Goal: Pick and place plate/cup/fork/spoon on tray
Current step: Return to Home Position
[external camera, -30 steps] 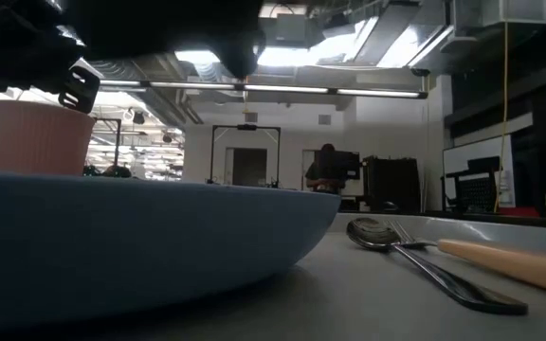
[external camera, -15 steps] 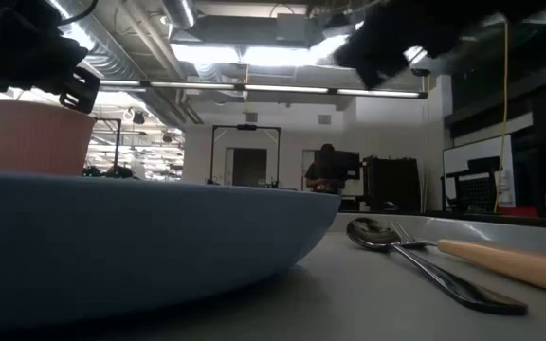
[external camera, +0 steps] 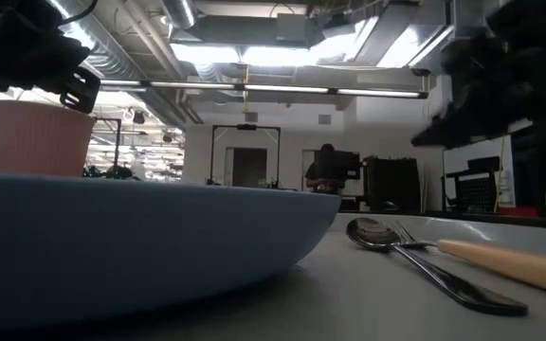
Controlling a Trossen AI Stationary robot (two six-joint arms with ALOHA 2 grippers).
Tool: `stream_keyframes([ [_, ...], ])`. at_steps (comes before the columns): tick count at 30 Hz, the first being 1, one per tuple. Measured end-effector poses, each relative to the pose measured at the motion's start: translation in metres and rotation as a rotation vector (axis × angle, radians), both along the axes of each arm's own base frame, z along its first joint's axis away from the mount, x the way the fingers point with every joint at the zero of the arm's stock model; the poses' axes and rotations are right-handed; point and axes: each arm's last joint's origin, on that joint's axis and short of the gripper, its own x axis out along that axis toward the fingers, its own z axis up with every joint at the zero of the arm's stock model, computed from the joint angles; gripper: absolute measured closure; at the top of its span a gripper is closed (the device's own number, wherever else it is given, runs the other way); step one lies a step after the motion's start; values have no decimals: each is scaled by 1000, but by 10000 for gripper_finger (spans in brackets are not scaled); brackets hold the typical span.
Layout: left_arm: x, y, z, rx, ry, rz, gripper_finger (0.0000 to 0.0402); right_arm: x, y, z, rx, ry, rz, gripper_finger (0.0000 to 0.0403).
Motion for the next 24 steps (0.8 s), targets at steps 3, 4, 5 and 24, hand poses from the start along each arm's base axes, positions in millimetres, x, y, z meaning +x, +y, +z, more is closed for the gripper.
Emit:
stream_keyframes([
  [3,0,0,0,0,0,2,374,-17,-7,-8,43,-51,-48,308],
  [4,0,0,0,0,-1,3,374,-22,-9,-10,52,-79,-57,308],
  [5,0,0,0,0,0,6,374,-26,-10,-11,55,-98,-60,308],
  [24,0,1,0,-1,0,21,374,-61,-24,-7,135,-253,-223,308],
])
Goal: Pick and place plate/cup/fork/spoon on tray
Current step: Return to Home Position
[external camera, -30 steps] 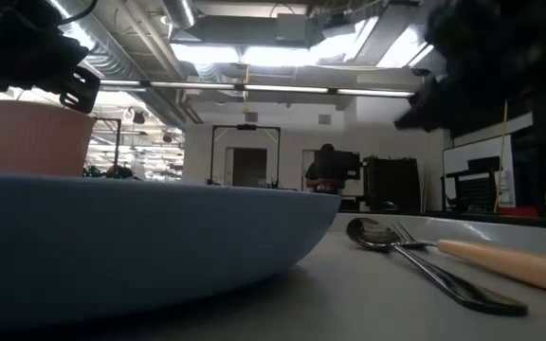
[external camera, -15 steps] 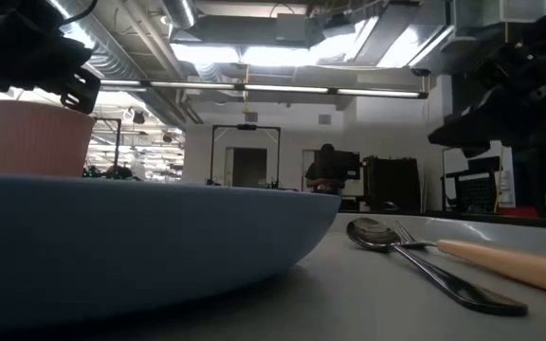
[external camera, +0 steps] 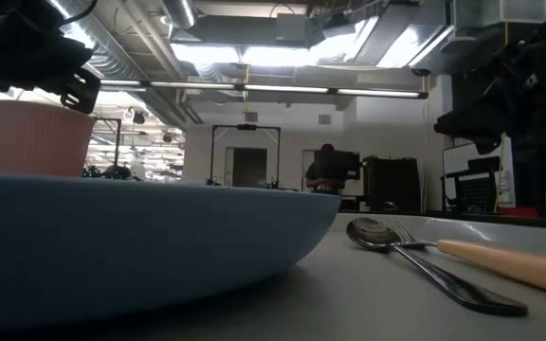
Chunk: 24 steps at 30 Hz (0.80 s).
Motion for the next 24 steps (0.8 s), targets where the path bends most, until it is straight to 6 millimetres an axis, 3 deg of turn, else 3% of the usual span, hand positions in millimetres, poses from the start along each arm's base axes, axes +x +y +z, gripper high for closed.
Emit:
stream_keyframes([
  [12,0,0,0,0,0,1,374,-1,11,1,3,-8,158,308],
  [18,0,0,0,0,0,1,374,-2,22,-1,58,16,353,308],
  [24,0,0,0,0,0,0,374,-2,23,-2,-84,29,362,308],
])
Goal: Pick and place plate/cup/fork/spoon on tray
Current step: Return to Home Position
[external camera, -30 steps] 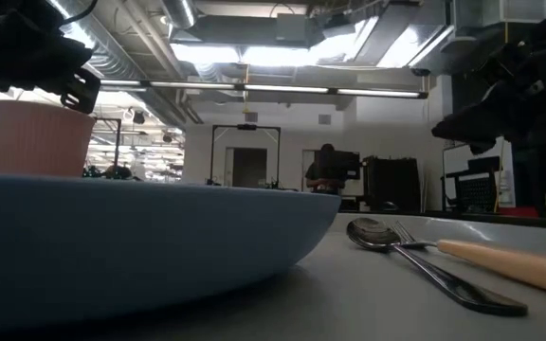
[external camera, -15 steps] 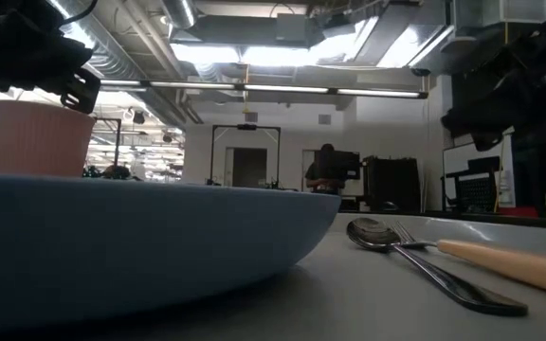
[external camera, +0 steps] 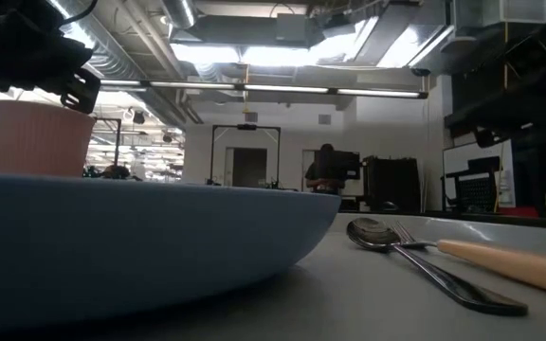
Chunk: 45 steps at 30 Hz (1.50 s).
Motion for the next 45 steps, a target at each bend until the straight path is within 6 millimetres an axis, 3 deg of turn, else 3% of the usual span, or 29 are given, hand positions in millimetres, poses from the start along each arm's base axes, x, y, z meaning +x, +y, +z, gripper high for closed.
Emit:
stream_keyframes([
  [45,0,2,-3,0,28,72,374,-1,0,1,26,-12,0,308],
])
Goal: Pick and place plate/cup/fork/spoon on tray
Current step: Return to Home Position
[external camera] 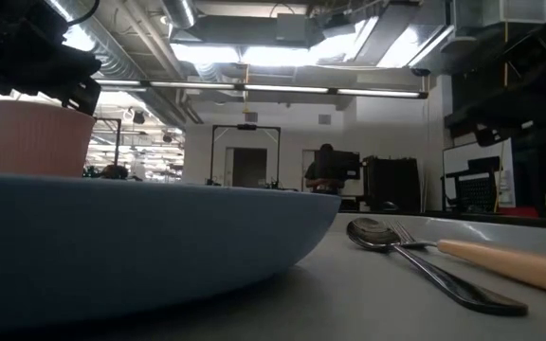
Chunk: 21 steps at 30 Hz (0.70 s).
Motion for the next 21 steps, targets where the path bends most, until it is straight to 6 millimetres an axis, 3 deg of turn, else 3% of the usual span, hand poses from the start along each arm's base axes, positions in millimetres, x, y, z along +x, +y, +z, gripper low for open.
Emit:
stream_keyframes([
  [21,0,0,0,1,5,1,374,-10,-2,16,30,-184,0,308],
])
